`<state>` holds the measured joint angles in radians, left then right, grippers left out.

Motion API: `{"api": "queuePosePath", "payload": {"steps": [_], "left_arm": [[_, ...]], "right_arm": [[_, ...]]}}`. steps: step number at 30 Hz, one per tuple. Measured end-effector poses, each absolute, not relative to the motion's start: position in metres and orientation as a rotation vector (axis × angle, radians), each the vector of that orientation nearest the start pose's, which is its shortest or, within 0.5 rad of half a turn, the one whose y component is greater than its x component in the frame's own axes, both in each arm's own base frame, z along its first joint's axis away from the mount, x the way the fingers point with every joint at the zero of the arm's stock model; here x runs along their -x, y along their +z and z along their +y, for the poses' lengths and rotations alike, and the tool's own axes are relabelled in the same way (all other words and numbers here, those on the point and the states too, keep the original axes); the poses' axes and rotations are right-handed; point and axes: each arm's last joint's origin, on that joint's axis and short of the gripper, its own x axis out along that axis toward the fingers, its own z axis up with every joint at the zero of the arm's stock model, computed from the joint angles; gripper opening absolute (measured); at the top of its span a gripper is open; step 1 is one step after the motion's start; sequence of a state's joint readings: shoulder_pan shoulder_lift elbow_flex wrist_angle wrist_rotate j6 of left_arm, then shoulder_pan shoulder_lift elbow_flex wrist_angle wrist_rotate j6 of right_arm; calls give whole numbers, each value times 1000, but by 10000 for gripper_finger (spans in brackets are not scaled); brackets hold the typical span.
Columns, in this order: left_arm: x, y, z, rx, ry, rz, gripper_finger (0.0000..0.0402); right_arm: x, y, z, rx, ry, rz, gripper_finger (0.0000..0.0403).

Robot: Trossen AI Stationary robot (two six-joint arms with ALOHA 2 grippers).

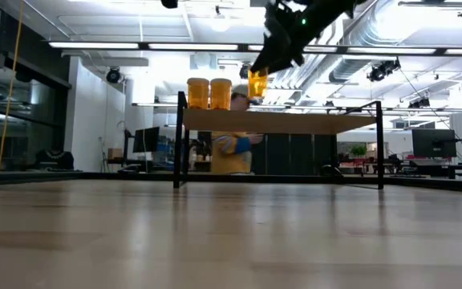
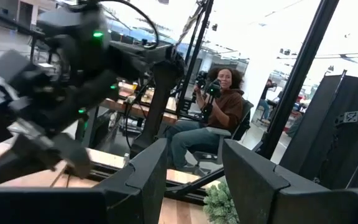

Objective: Pick and place medicine bottles onto shelf by color
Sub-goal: Put the orange pill bottle on the shelf, then put the orange pill bottle on the shelf aligned with the other orange pill bottle

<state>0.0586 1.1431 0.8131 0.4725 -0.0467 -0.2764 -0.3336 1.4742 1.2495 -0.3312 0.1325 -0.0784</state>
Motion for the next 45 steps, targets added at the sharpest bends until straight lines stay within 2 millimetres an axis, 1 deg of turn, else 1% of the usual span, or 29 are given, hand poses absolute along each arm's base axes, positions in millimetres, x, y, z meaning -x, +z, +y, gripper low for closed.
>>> {"api": "queuePosePath", "payload": {"steps": [5,8,13,25,35,41,45], "left_arm": [[-257,335,17,275,93,-157,145],[-257,335,17,275,98,-158,145],[-257,335,19,275,106,-159,145],[-256,335,25,274,137,-164,145],[-256,335,26,274,139,-165,145],[-256,335,26,273,136,-165,145],[-256,335,26,273,136,-165,145]], "right_arm": [[-316,303,-130,-53,-458,599,202],[-323,291,-135,-67,-464,619,202],[-330,284,-137,-110,-469,603,202],[-332,287,-140,-143,-466,550,204],[-332,286,-140,-144,-466,560,258],[-332,288,-139,-139,-452,549,267],[-328,295,-137,-136,-444,535,268]]}}
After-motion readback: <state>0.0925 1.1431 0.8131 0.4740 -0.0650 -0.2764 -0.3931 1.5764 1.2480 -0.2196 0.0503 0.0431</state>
